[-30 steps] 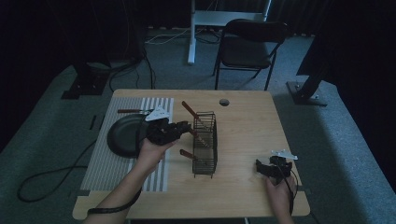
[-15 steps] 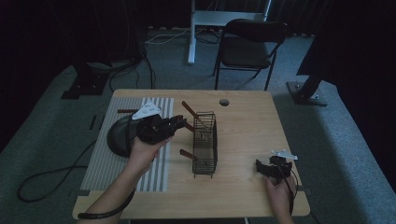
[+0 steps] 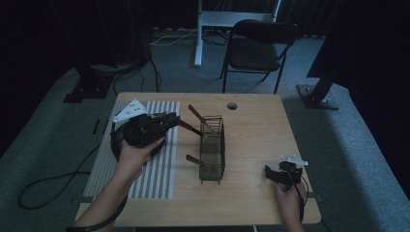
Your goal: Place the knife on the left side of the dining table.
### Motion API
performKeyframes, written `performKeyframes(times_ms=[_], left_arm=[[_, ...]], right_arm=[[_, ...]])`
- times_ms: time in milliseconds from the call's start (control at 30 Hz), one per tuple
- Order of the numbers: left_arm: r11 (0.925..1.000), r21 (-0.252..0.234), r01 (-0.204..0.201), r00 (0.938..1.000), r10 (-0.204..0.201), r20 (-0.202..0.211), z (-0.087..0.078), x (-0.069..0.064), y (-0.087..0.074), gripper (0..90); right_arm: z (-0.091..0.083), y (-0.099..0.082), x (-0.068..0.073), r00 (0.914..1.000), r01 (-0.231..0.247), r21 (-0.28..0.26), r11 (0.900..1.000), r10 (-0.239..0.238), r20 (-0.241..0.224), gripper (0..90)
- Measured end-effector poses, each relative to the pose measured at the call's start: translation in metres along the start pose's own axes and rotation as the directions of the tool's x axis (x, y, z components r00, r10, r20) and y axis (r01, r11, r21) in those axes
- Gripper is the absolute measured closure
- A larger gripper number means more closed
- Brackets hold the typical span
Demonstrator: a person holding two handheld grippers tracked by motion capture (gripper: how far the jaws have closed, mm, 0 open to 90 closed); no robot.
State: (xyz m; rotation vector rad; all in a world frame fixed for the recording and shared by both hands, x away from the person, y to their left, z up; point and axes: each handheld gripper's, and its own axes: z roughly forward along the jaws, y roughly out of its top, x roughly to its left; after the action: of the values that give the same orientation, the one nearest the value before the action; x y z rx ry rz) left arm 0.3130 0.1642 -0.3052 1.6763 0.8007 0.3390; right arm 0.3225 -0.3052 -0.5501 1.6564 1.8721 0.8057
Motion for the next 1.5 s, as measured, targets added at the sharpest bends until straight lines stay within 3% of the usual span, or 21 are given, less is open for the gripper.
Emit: performKeyframes(times_ms=[167, 400, 733, 1167, 1300, 1367, 1500], left_arm=[[0.9999, -0.011, -0.007, 0.9999, 0.007, -0.014, -0.012, 0.001, 0.003, 76.1], [0.9996, -0.029, -0.003, 0.998, 0.001, -0.063, -0.04, 0.01, 0.005, 76.1], [0.9997, -0.019, 0.013, 0.9941, -0.015, -0.107, -0.062, 0.022, -0.008, 76.1], [0.9956, 0.03, 0.089, 0.9859, -0.083, -0.145, -0.072, 0.05, -0.054, 76.0], [0.9911, 0.057, 0.12, 0.9819, -0.11, -0.154, -0.077, 0.06, -0.073, 76.1], [0.9911, 0.057, 0.12, 0.9819, -0.11, -0.154, -0.077, 0.06, -0.073, 76.1], [0.9872, 0.077, 0.14, 0.9789, -0.126, -0.161, -0.082, 0.067, -0.089, 76.1]], right_arm=[[0.0, 0.0, 0.0, 1.0, 0.0, 0.0, 1.0, 0.0, 0.0, 11.3], [0.0, 0.0, 0.0, 1.0, 0.0, 0.0, 1.0, 0.0, 0.0, 11.3], [0.0, 0.0, 0.0, 1.0, 0.001, -0.001, 1.0, -0.001, 0.0, 11.3], [0.0, 0.0, 0.0, 1.0, 0.0, -0.001, 1.0, 0.0, 0.0, 11.3], [0.0, 0.0, 0.0, 1.0, 0.0, -0.001, 1.0, 0.0, 0.0, 11.3], [0.0, 0.0, 0.0, 1.0, 0.0, -0.001, 1.0, 0.0, 0.0, 11.3], [0.0, 0.0, 0.0, 1.0, 0.0, -0.001, 1.0, 0.0, 0.0, 11.4]])
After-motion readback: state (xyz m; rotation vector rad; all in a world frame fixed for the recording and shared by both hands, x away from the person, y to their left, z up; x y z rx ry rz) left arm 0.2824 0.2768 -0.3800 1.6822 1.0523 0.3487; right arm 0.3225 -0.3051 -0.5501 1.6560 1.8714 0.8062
